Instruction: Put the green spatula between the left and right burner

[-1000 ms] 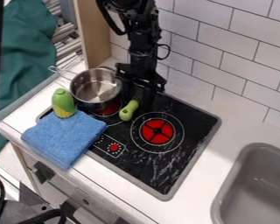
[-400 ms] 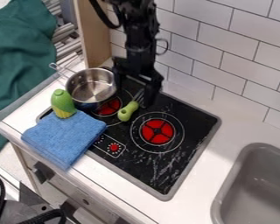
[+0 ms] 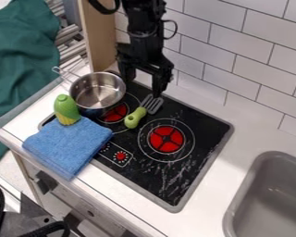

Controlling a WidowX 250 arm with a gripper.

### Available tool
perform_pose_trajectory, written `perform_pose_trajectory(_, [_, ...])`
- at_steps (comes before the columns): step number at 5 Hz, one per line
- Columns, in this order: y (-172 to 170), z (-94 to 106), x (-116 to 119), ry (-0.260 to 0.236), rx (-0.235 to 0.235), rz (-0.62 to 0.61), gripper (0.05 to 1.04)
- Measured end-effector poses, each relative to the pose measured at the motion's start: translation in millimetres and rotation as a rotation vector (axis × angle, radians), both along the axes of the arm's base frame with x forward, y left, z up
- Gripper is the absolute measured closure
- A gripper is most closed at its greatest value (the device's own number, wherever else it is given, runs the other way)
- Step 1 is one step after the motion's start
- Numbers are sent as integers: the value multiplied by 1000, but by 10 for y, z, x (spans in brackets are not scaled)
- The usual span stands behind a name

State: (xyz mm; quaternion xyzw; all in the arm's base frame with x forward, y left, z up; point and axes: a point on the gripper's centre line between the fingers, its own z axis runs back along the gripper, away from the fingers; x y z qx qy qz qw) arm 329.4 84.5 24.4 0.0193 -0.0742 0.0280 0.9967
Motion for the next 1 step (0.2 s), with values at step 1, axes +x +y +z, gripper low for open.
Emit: perform_pose_trajectory(1, [-8, 42, -41, 4, -3, 3, 79])
